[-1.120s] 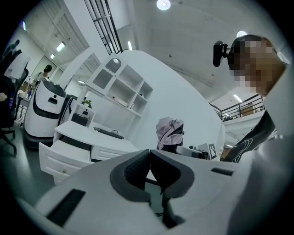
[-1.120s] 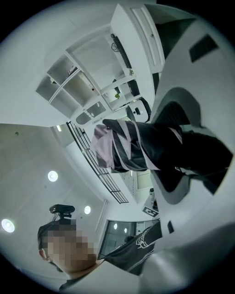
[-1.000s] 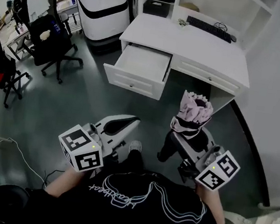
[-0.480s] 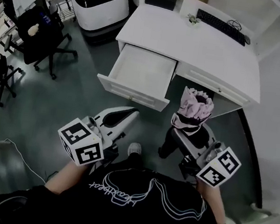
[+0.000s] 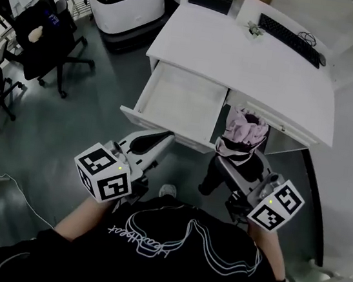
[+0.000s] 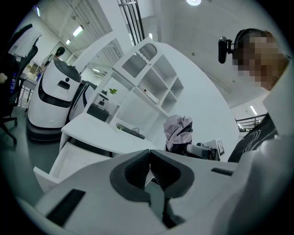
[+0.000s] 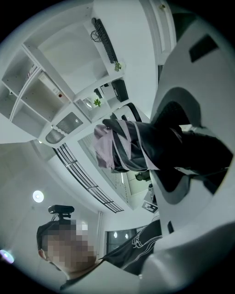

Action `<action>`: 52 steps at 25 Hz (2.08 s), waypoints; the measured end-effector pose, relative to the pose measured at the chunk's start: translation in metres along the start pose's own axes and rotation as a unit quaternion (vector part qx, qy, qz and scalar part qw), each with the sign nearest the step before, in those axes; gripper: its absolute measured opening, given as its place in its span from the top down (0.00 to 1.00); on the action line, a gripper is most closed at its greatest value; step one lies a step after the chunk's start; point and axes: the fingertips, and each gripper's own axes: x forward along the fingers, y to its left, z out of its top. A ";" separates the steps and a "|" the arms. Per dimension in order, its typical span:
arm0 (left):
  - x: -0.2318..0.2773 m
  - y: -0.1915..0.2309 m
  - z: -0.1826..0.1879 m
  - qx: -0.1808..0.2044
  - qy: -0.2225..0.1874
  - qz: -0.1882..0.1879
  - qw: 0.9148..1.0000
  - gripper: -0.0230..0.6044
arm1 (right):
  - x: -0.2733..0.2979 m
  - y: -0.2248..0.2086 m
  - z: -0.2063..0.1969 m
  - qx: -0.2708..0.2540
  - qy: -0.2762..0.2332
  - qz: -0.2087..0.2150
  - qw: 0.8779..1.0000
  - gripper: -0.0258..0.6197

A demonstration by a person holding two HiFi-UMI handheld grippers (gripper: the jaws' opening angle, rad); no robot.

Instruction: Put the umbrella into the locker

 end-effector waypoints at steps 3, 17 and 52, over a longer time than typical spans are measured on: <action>0.000 0.009 0.001 -0.004 -0.001 0.006 1.000 0.96 | 0.008 -0.008 0.002 -0.006 0.003 0.000 1.000 0.57; 0.011 0.062 -0.007 -0.029 0.006 0.077 0.997 0.95 | 0.062 -0.048 0.011 -0.017 0.031 0.037 0.999 0.57; 0.005 0.193 0.021 -0.109 -0.034 0.217 0.969 0.95 | 0.262 -0.179 -0.155 -0.203 0.355 0.094 0.908 0.57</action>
